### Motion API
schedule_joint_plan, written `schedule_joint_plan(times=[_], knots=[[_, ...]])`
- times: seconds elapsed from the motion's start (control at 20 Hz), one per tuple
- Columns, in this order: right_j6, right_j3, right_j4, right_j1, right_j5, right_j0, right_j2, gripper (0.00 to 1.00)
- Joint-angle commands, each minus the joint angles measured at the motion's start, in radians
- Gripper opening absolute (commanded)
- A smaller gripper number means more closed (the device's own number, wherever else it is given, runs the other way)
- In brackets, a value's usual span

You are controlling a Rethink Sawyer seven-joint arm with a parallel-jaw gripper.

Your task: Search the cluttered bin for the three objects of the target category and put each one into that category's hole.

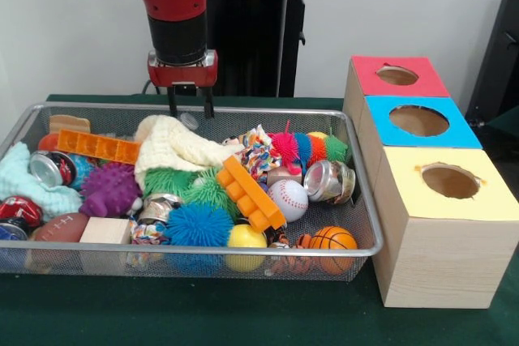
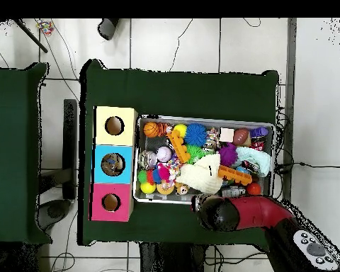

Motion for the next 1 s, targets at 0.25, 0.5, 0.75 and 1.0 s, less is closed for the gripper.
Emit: schedule_joint_plan(times=[0.25,0.5,0.75,1.0], knots=[[-0.117,-0.122,-0.044,0.045,0.058,-0.032,0.041,1.00],[-0.130,-0.124,-0.041,0.039,0.072,-0.041,0.048,1.00],[-0.121,-0.143,-0.041,0.054,0.072,-0.036,0.046,1.00],[-0.113,-0.166,-0.041,0.063,0.081,-0.033,0.034,1.00]])
